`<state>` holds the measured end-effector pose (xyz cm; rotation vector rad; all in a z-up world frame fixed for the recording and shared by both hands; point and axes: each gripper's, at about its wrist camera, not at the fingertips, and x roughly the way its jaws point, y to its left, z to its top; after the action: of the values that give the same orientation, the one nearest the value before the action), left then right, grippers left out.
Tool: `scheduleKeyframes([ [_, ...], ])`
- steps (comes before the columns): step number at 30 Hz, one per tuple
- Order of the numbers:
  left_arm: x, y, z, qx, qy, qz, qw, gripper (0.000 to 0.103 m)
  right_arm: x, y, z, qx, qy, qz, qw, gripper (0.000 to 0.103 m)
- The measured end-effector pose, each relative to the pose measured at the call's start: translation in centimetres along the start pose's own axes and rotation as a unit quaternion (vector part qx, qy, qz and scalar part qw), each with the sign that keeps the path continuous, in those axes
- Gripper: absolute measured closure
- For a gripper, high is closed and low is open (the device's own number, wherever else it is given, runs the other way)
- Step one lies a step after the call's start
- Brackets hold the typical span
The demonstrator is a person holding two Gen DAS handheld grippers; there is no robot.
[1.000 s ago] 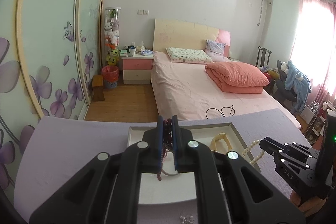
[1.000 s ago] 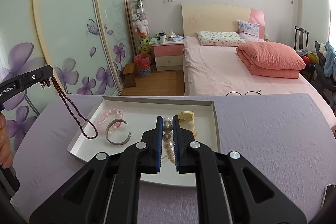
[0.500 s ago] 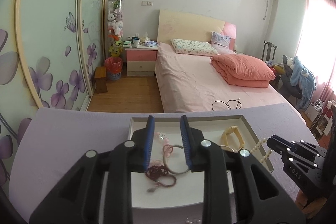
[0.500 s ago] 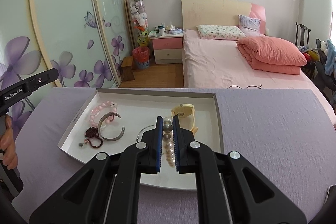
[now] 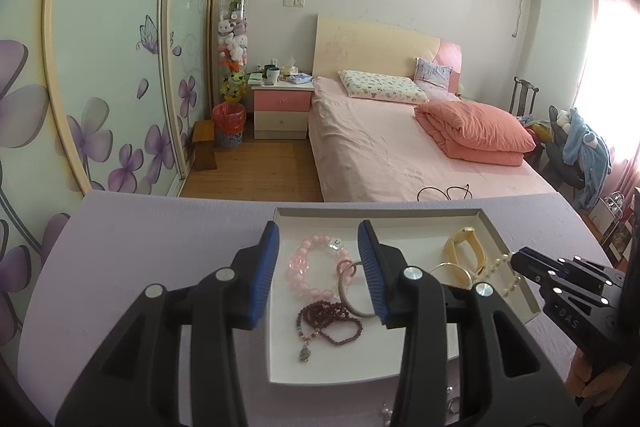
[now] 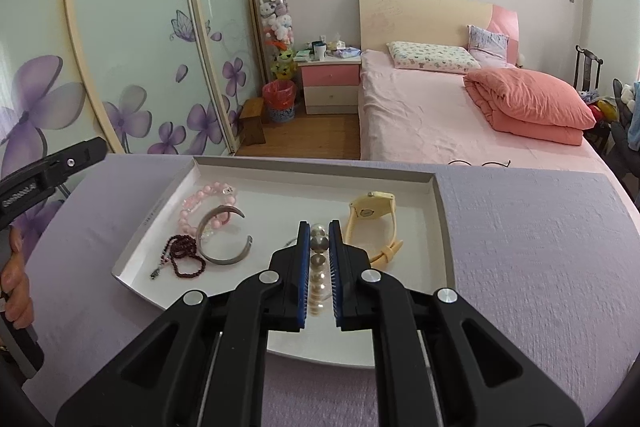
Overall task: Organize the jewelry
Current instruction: 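Carry the necklace into the tray with left tool while right tool lowers the pearl bracelet there, then move the right tool to the pearl pendant and close on it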
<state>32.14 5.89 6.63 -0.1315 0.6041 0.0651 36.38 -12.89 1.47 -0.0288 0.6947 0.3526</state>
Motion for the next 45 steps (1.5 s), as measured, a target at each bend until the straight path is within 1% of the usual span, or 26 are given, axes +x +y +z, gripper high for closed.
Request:
scheduleKeyframes([
  [6, 0.6, -0.2, -0.9, 0.006, 0.011, -0.003, 0.9999, 0.061, 2.8, -1.6, -0.8, 0.005, 0.031, -0.035, 0.999, 0.093],
  [14, 1.1, -0.3, -1.3, 0.005, 0.016, -0.01, 0.9998, 0.061, 3.5, -3.0, -0.7, 0.003, 0.029, -0.068, 0.997, 0.093],
  [22, 1.6, -0.7, -1.8, 0.011, 0.024, -0.017, 0.9995, 0.061, 4.2, -3.7, -0.9, 0.008, 0.038, -0.087, 0.995, 0.093],
  [24, 1.8, -0.8, -1.9, 0.01, 0.026, -0.019, 0.9994, 0.059, 4.3, -3.7, -1.0, 0.01, 0.042, -0.086, 0.995, 0.093],
  [25, 1.8, -0.8, -2.0, 0.009, 0.027, -0.019, 0.9994, 0.057, 4.3, -3.7, -1.1, 0.011, 0.043, -0.086, 0.995, 0.091],
  [27, 2.0, -0.7, -2.0, 0.009, 0.028, -0.02, 0.9994, 0.055, 4.2, -3.6, -1.1, 0.012, 0.041, -0.087, 0.995, 0.069],
  [28, 2.0, -0.7, -1.9, 0.009, 0.029, -0.02, 0.9994, 0.055, 4.0, -3.6, -1.1, 0.012, 0.036, -0.088, 0.995, 0.048],
  [29, 2.1, -0.7, -1.9, 0.009, 0.029, -0.02, 0.9993, 0.055, 3.7, -3.5, -1.2, 0.01, 0.027, -0.087, 0.996, 0.045],
  [40, 1.5, -0.8, -2.6, 0.007, 0.027, -0.019, 0.9995, 0.052, 2.1, -3.0, -1.6, 0.009, 0.018, -0.073, 0.997, 0.045],
  [45, -0.1, -0.3, -3.6, 0.002, 0.022, -0.02, 0.9995, 0.047, 0.3, -2.6, -2.5, 0.023, 0.016, -0.05, 0.998, 0.045],
])
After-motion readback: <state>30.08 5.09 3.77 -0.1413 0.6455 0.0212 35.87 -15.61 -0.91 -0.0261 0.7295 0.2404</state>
